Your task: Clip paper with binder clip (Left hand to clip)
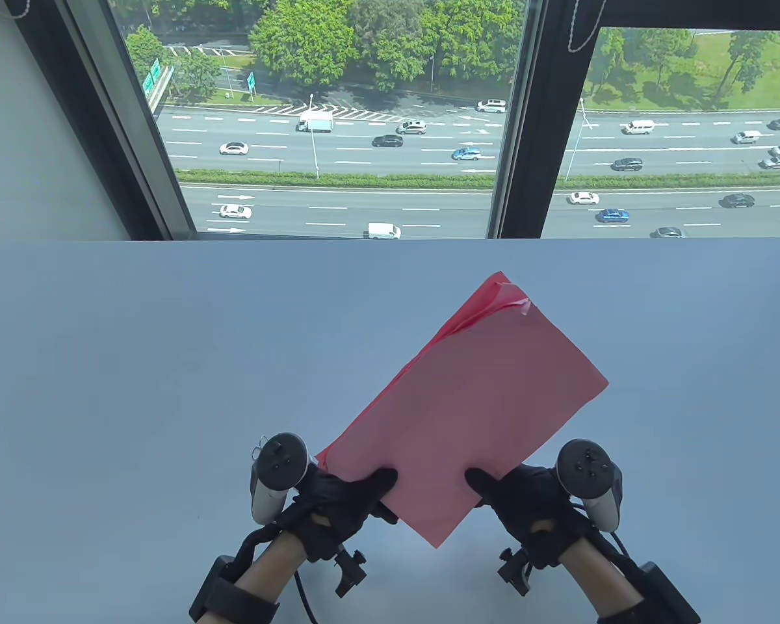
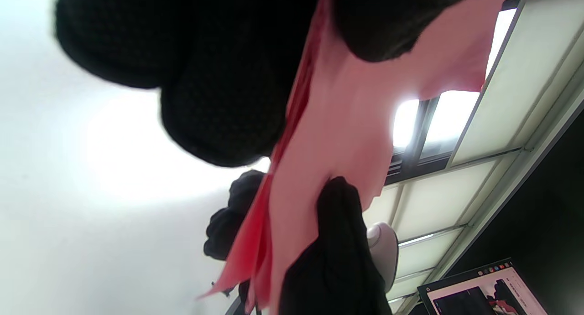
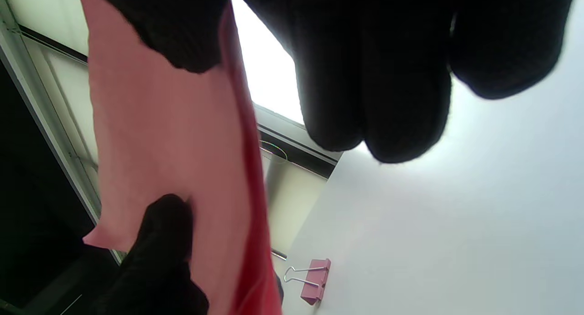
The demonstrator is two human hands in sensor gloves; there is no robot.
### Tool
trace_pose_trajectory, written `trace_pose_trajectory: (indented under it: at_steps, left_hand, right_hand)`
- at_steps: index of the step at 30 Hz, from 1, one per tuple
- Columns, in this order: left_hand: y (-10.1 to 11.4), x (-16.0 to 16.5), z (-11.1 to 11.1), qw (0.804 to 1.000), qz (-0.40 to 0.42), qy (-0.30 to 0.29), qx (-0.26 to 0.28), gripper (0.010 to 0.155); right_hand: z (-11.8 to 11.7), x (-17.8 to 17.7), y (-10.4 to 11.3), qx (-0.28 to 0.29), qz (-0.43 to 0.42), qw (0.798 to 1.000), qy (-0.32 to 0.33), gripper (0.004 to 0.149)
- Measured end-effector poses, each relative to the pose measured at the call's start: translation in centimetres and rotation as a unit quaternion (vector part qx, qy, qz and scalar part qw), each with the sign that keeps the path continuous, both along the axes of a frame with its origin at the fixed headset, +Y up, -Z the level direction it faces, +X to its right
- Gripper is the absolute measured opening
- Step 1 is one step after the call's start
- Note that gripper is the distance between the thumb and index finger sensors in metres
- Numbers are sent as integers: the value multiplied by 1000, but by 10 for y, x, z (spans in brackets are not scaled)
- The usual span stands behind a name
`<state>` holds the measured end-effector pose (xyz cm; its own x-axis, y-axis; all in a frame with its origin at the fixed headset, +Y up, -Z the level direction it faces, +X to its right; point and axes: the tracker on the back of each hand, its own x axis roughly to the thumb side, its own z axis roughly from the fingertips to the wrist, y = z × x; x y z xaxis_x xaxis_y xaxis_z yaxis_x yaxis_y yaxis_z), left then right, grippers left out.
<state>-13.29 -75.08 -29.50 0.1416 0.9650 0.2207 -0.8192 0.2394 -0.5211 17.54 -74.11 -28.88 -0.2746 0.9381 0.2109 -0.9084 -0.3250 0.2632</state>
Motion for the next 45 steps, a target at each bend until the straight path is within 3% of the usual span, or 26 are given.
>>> trace_pose_trajectory:
  at_steps: [7, 12, 14, 15, 19, 21, 24, 30, 39, 42, 43, 45]
  left_hand:
    - [-2, 10, 3, 998, -58, -37, -5, 55]
    - [21, -14, -1, 979, -171, 41, 105, 58]
    - [36, -34, -4, 952, -214, 129, 175, 55]
    - [45, -48, -5, 930, -232, 184, 219, 54]
    - [60, -89, -7, 849, -303, 320, 291, 50]
    - [57, -104, -11, 830, -334, 350, 280, 51]
    - [45, -122, -20, 818, -392, 374, 195, 57]
    - [25, -139, -31, 798, -480, 361, 37, 65]
    - [12, -133, -36, 788, -520, 329, -7, 59]
    - [8, -130, -39, 792, -519, 323, 1, 52]
    - [8, -129, -40, 802, -501, 325, 1, 47]
    - [5, -129, -39, 850, -413, 324, -42, 40]
  right_hand:
    - [-3, 14, 7, 5, -137, 990, -39, 46]
    - [-10, 38, 11, 18, -128, 989, -78, 43]
    - [-13, 46, 11, 10, -128, 988, -89, 43]
    - [-14, 50, 11, -4, -122, 989, -83, 43]
    - [-16, 50, 6, -41, -78, 994, -61, 43]
    - [-18, 46, 3, -50, -56, 996, -52, 43]
    - [-19, 41, -2, -68, -24, 997, -34, 43]
    - [-20, 36, -8, -87, 12, 996, -13, 44]
    - [-26, 34, -22, -151, 49, 987, 28, 44]
    - [-26, 34, -23, -153, 50, 987, 28, 44]
    - [-26, 34, -22, -153, 50, 987, 28, 44]
    - [-26, 35, -21, -145, 44, 988, 29, 44]
